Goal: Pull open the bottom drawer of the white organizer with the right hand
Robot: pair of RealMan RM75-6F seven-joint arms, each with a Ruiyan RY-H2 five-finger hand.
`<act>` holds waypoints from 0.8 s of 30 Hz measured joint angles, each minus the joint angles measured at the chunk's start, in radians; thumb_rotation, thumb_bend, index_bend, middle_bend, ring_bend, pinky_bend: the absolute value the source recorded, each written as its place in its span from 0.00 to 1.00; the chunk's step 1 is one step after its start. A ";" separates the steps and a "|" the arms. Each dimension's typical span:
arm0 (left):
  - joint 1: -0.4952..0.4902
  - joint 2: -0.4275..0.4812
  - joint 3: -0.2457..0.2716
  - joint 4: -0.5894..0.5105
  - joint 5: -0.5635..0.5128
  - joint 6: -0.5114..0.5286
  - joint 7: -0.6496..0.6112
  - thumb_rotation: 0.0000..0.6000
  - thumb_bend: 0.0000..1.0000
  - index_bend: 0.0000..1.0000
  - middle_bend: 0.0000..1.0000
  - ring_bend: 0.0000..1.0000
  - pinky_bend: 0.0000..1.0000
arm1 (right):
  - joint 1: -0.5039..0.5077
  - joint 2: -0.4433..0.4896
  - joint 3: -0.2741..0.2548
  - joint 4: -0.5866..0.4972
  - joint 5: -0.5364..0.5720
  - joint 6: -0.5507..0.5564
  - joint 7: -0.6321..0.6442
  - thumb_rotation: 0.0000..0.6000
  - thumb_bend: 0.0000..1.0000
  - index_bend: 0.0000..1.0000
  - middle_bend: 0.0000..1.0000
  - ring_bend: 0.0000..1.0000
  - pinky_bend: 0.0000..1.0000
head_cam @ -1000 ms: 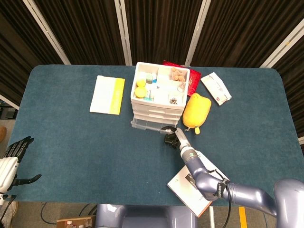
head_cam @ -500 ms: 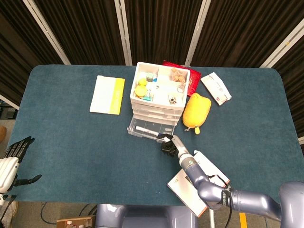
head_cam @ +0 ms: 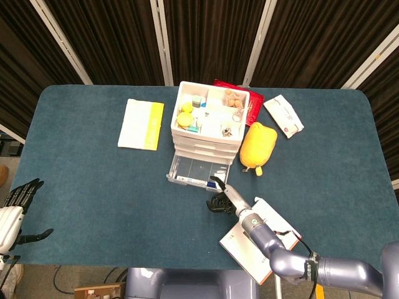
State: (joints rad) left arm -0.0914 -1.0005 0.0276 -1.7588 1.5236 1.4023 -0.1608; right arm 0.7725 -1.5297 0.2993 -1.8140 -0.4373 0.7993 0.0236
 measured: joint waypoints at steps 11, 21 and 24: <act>0.014 -0.004 0.002 0.010 0.016 0.030 0.005 1.00 0.01 0.00 0.00 0.00 0.00 | -0.105 0.171 -0.074 -0.206 -0.218 0.192 -0.059 1.00 0.48 0.00 0.42 0.47 0.65; 0.028 -0.023 0.002 0.026 0.029 0.065 0.071 1.00 0.01 0.00 0.00 0.00 0.00 | -0.306 0.348 -0.237 -0.230 -0.706 0.398 -0.061 1.00 0.31 0.00 0.00 0.00 0.11; 0.032 -0.035 0.001 0.035 0.034 0.074 0.106 1.00 0.01 0.00 0.00 0.00 0.00 | -0.385 0.386 -0.304 -0.180 -0.885 0.488 -0.053 1.00 0.27 0.00 0.00 0.00 0.07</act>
State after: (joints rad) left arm -0.0592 -1.0354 0.0283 -1.7237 1.5573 1.4768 -0.0543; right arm 0.3878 -1.1433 -0.0051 -1.9939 -1.3224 1.2872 -0.0290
